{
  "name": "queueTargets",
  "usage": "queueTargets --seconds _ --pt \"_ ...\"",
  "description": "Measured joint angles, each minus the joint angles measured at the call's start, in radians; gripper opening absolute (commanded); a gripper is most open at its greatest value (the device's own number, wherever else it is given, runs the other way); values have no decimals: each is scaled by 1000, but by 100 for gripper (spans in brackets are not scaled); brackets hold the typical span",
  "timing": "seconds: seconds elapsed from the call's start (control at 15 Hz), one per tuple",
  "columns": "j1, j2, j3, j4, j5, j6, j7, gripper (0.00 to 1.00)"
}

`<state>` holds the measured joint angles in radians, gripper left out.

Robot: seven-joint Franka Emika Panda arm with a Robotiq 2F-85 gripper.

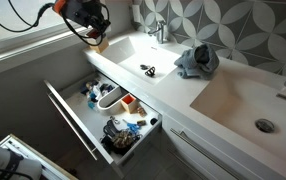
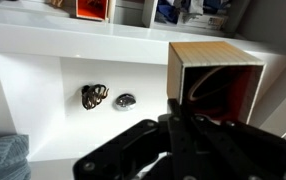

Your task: Take a box out of the drawer and place it to the left of the sink

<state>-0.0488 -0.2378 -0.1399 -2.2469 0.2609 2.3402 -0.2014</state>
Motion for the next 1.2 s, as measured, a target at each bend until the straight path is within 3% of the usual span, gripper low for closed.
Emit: queueTargets --seconds 0.27,0.6,1.0,1.2 --pt "83 38 86 96 -35 0 -33 1" --pt "150 172 161 242 -62 9 -161 1" --pt "160 359 224 364 -119 172 -339 3" --pt "156 383 231 369 -119 181 -342 3"
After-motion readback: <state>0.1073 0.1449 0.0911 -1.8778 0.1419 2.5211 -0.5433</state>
